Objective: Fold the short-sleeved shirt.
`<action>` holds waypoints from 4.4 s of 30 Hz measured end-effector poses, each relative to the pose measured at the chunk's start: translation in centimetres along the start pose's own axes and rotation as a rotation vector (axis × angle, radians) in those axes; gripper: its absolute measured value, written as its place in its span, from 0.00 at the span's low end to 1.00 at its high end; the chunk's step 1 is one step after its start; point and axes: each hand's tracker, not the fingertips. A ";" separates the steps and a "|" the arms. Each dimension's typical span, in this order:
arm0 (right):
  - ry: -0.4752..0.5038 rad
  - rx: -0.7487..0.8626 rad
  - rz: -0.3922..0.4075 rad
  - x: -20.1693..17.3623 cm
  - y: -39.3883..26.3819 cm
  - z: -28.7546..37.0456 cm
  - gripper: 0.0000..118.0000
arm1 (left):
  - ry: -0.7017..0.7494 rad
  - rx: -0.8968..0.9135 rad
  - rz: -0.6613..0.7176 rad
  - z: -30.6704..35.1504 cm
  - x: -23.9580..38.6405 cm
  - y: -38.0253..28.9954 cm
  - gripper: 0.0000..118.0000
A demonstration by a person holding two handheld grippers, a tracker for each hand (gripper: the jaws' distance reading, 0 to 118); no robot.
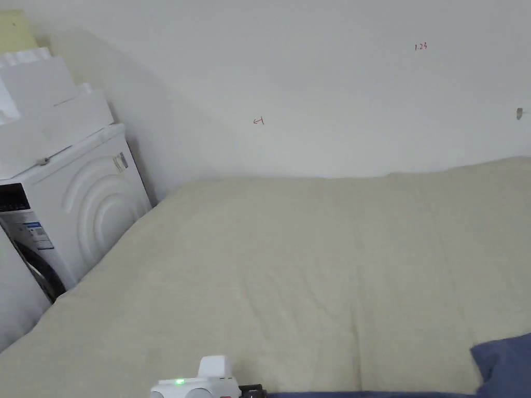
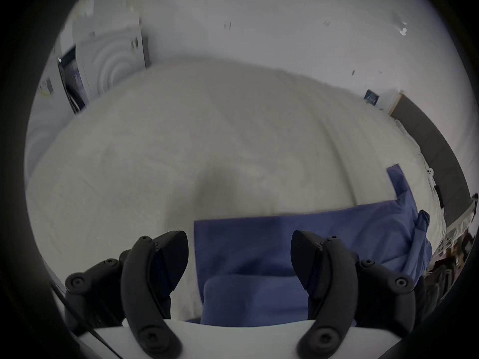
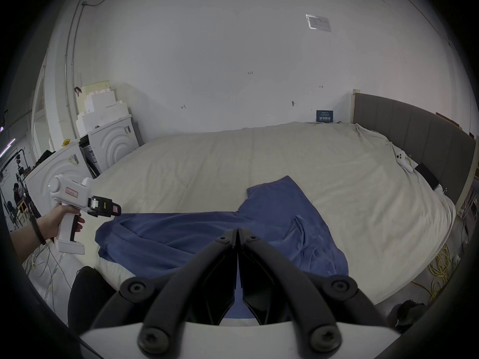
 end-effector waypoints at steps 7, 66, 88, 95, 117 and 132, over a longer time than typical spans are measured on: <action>-0.028 -0.056 -0.023 0.9 -0.8 -1.0 0.01 | 0.026 -0.033 -0.048 -6.0 -0.5 0.2 0.73; 0.039 -0.227 -0.274 13.3 2.0 -3.8 0.02 | -0.374 0.173 -0.078 12.3 -3.5 -7.2 0.07; -0.200 -0.234 -0.030 12.9 -3.5 -4.9 0.50 | -0.157 0.152 -0.086 11.0 -3.7 -8.3 0.93; -0.173 0.114 0.001 7.7 2.1 3.0 0.51 | -0.150 0.539 -0.069 23.2 -1.4 -7.4 1.00; -0.004 0.241 0.123 -3.9 2.6 3.0 0.01 | -0.213 0.709 -0.182 26.3 11.4 -10.6 0.17; 0.013 0.213 0.051 -3.1 2.6 2.6 0.01 | -0.179 0.605 -0.148 24.3 8.7 -11.7 0.00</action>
